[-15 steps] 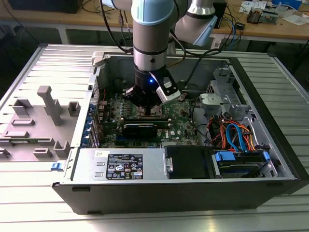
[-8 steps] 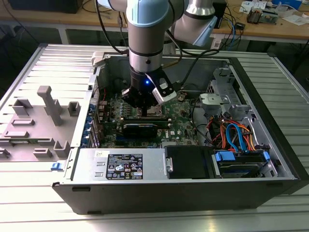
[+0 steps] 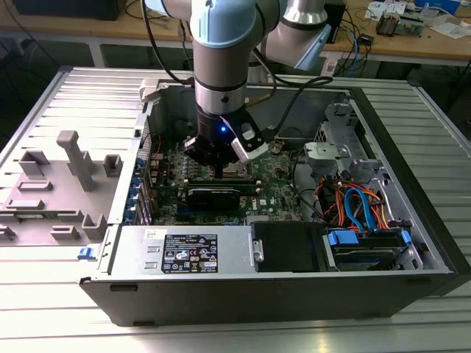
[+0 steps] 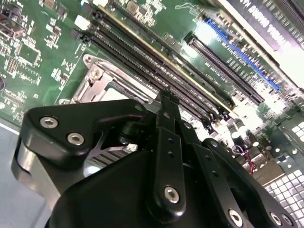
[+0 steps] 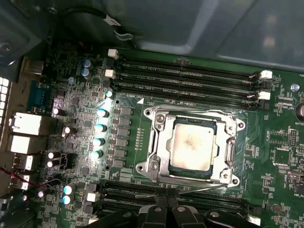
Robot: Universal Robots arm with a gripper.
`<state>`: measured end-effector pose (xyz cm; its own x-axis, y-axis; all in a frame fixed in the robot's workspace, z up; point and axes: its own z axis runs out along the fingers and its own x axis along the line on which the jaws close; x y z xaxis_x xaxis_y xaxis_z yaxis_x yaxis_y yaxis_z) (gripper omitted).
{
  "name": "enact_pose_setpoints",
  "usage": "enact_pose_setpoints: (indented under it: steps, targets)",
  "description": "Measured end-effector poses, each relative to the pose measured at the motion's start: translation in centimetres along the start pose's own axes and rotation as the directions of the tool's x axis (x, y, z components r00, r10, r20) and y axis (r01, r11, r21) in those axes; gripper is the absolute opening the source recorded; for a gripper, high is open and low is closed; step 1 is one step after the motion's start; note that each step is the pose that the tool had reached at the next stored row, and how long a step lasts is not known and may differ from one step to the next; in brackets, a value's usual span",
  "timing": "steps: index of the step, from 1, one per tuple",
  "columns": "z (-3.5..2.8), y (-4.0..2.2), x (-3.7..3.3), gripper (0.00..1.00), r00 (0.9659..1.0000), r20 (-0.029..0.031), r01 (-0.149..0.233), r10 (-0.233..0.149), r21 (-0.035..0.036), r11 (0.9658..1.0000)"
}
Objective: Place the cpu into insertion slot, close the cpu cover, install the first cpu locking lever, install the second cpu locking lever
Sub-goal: 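Install the second cpu locking lever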
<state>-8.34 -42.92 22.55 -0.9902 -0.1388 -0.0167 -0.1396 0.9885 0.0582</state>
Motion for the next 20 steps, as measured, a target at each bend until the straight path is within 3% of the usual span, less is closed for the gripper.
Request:
enact_pose_setpoints:
  steps: [2, 3, 20]
  targets:
    - [0.08, -0.06, 0.09, 0.11, 1.0, 0.0012, 0.001, -0.001, -0.0091, 1.0]
    - [0.2, -0.13, 0.27, 0.11, 1.0, 0.0022, 0.003, -0.003, -0.0176, 0.9998]
    - [0.62, -0.42, 1.58, 0.11, 1.0, -0.0001, 0.008, -0.008, -0.0327, 0.9994]
